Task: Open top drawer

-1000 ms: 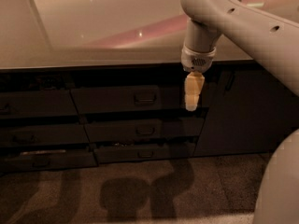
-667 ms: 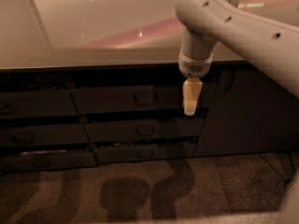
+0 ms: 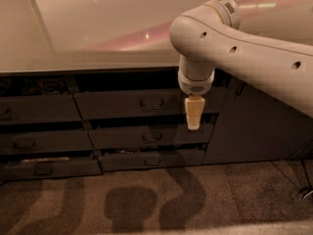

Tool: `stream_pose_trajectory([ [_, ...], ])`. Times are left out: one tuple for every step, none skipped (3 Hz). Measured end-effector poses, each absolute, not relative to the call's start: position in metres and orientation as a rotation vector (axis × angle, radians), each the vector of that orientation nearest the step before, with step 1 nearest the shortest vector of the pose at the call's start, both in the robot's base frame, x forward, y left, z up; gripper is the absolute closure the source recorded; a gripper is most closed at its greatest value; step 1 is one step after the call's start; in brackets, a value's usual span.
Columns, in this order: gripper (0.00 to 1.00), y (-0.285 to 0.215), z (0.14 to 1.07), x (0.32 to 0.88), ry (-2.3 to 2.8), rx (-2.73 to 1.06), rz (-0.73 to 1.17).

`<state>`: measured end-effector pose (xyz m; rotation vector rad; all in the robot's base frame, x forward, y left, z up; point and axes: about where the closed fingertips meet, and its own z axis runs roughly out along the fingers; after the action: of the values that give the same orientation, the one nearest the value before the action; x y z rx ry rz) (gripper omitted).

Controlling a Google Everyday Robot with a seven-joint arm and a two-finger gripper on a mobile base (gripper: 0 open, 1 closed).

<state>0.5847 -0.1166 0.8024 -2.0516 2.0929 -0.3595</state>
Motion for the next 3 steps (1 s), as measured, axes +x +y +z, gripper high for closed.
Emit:
stream_pose_trajectory([
  [0.0, -0.113, 0.799, 0.588, 2.027, -2.077, -0.242],
  [0.0, -0.104, 0.795, 0.592, 1.899, -2.106, -0.016],
  [0.0, -0.097, 0.796, 0.591, 1.818, -2.155, 0.003],
])
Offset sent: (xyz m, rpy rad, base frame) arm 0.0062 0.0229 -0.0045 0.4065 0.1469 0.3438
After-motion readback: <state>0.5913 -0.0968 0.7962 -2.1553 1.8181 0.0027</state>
